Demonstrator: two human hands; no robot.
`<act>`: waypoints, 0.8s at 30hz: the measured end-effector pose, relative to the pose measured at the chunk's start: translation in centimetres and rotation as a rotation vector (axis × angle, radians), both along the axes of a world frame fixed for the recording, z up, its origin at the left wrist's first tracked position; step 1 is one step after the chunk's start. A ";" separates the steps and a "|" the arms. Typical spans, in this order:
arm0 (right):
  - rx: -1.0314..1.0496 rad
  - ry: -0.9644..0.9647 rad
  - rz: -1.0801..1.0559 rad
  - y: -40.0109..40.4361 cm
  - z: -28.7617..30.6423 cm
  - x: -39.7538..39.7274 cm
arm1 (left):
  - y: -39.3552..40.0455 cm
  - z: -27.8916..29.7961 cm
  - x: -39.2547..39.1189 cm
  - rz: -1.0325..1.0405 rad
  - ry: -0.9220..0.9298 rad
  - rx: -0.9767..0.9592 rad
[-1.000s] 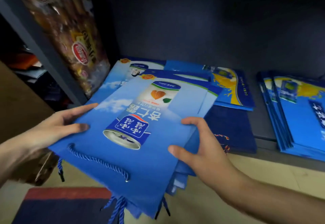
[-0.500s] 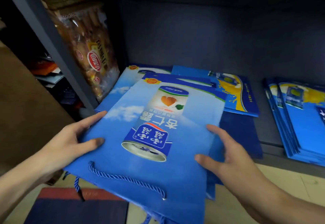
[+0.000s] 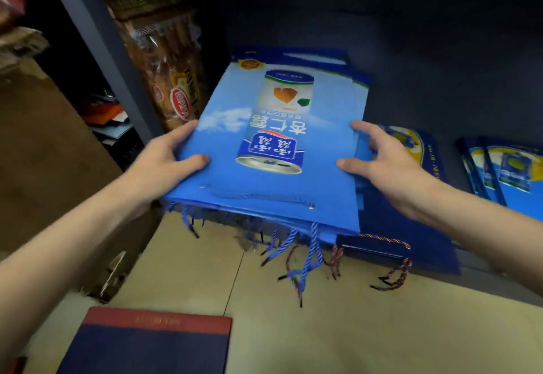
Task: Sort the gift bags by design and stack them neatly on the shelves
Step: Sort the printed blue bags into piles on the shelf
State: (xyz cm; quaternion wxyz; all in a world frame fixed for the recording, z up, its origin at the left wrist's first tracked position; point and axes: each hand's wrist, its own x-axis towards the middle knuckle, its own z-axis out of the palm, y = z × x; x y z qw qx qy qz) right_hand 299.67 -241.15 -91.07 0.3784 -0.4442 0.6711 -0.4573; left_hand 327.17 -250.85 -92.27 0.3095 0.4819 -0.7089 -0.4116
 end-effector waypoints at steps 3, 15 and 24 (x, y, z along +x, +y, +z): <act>-0.033 -0.023 -0.042 -3.1 -1.6 -1.1 | -2.1 -0.7 -2.2 0.039 -0.069 -0.065; 0.386 0.025 0.138 -9.1 -13.6 3.6 | -5.3 -8.4 -2.2 -0.540 -1.197 0.077; 0.235 -0.098 0.093 -9.4 -13.2 4.3 | -5.2 -9.7 -3.8 -0.445 -1.160 -0.271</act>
